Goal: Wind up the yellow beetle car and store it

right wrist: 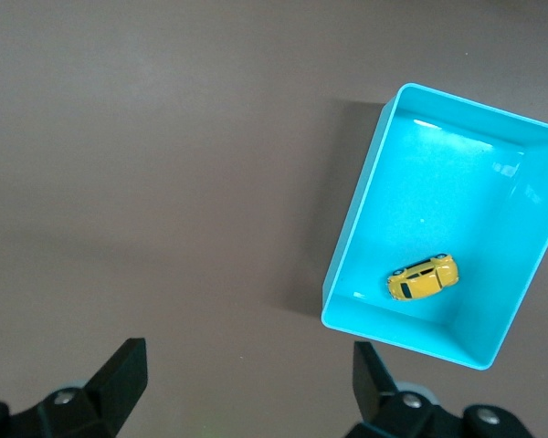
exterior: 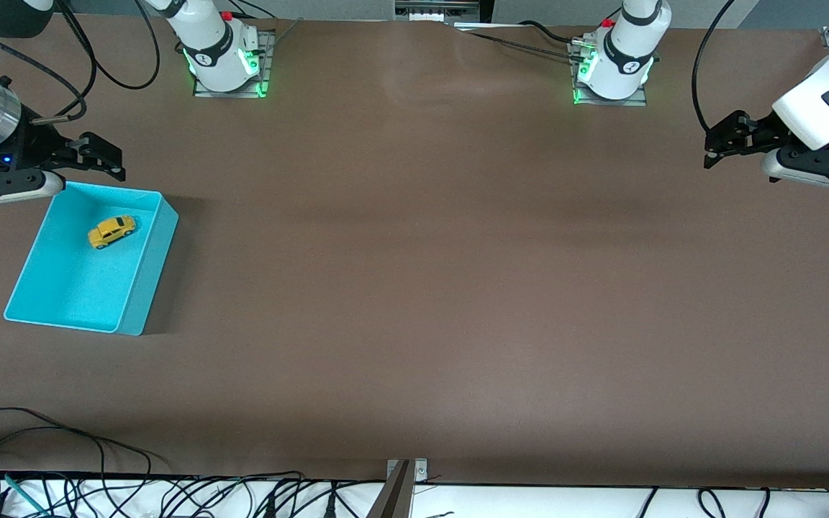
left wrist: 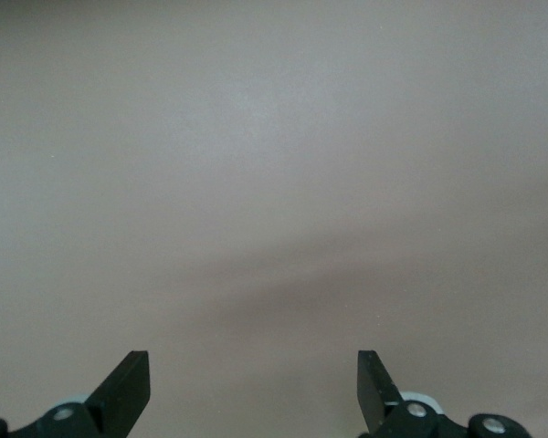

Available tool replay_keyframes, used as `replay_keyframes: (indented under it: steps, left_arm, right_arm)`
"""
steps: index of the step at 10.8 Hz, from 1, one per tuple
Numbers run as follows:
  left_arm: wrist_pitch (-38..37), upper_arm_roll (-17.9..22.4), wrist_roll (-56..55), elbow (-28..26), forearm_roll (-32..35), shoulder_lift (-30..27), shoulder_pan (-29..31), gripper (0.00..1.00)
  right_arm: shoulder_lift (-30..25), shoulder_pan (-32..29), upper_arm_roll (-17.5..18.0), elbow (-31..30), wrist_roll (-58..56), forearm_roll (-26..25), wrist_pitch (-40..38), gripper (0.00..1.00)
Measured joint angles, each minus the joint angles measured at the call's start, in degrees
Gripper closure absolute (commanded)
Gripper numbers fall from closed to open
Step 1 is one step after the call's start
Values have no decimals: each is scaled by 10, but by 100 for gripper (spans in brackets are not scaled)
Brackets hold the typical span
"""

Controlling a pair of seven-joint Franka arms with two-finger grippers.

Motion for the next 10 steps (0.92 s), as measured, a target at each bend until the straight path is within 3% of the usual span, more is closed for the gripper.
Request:
replay_keyframes:
  steps: [10]
  left_arm:
    - [-2, 1, 0, 0, 0, 0, 0, 0]
  right_arm:
    - [3, -9, 0, 38, 0, -14, -25, 0]
